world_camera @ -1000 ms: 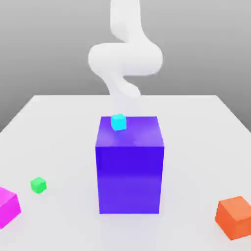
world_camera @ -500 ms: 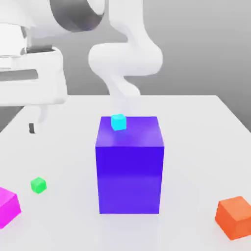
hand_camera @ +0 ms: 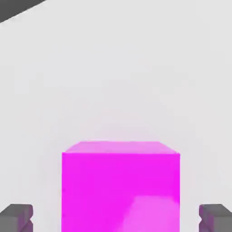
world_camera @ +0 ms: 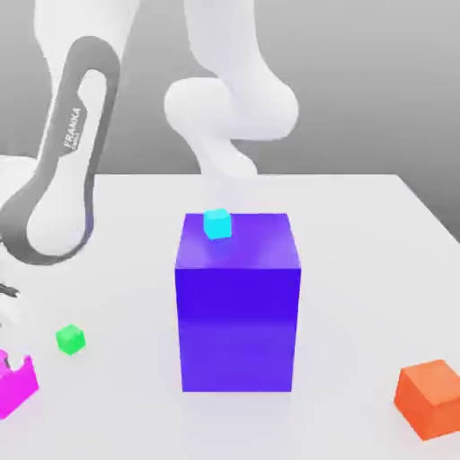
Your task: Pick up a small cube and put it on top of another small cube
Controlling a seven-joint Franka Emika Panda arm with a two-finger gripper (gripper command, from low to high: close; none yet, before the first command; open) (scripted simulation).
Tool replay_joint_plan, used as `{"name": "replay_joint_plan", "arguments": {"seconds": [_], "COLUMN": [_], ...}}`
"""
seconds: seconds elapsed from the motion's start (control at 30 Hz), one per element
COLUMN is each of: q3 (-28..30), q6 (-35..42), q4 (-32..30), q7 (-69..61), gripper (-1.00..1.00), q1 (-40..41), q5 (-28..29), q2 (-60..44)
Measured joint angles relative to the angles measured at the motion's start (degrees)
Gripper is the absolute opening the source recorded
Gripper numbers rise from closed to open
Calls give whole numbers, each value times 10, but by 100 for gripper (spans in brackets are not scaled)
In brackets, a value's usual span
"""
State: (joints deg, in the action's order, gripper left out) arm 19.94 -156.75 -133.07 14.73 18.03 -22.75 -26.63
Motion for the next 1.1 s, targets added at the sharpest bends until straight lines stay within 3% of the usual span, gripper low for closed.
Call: {"name": "replay_joint_plan", "arguments": {"seconds": [0.2,0.37,0.6,0.77,0.83,0.97,1.0,1.1], "q3": [-5,45,74,81,81,42,27,27], "q6": [-4,54,58,44,17,-56,-71,-71], "q4": [1,-15,-138,-236,-249,-249,-247,-247], "q7": [-4,43,11,33,19,-57,-76,-76], "gripper": [-100,-100,-100,-100,-100,-100,100,100], "q1": [4,-33,-37,-13,-17,-2,7,7], "q5": [-6,60,135,263,257,155,129,129], "q2": [-7,72,203,310,297,216,198,198]}}
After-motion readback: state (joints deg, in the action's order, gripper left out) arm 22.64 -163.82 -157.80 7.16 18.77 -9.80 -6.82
